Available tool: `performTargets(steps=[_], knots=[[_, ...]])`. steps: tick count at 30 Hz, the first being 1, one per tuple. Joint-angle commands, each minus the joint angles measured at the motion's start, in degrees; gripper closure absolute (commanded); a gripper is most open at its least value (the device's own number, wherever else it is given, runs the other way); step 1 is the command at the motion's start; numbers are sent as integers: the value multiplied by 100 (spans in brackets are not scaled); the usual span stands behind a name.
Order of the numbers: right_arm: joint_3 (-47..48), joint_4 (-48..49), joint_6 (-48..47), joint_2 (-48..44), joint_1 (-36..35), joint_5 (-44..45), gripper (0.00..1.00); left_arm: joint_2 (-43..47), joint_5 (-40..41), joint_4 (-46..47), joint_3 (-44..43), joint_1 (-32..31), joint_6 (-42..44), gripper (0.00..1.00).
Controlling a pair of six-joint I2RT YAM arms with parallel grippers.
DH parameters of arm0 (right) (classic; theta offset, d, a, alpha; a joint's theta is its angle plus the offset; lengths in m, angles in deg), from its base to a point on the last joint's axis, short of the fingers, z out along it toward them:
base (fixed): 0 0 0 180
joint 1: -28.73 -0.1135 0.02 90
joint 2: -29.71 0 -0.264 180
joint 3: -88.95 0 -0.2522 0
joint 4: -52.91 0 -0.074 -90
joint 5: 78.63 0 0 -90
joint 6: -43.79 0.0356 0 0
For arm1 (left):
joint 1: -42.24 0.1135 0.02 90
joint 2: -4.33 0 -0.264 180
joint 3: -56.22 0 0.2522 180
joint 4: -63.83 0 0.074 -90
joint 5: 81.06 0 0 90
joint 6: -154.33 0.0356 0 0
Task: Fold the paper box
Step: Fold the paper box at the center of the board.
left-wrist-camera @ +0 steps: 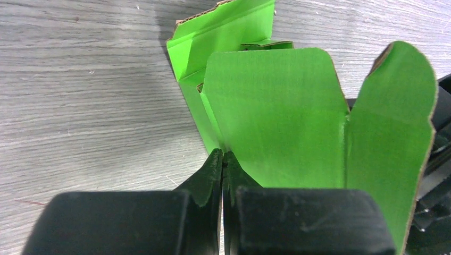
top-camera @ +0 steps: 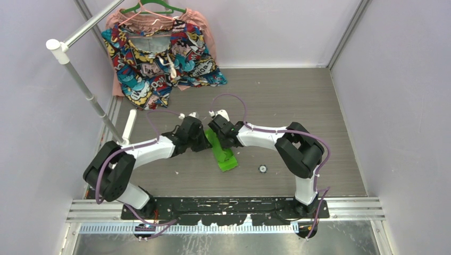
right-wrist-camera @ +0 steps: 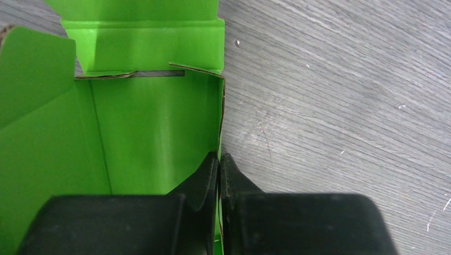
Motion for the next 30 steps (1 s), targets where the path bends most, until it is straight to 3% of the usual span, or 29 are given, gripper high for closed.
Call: performTargets(steps=[1,30], knots=[[44,-293,80,214,-44,-117,99,-151,86,309,-299,-101,-69,100],[27,-170,185,389,-159,-310,99,-930,352,649,-611,-447,-136,100]])
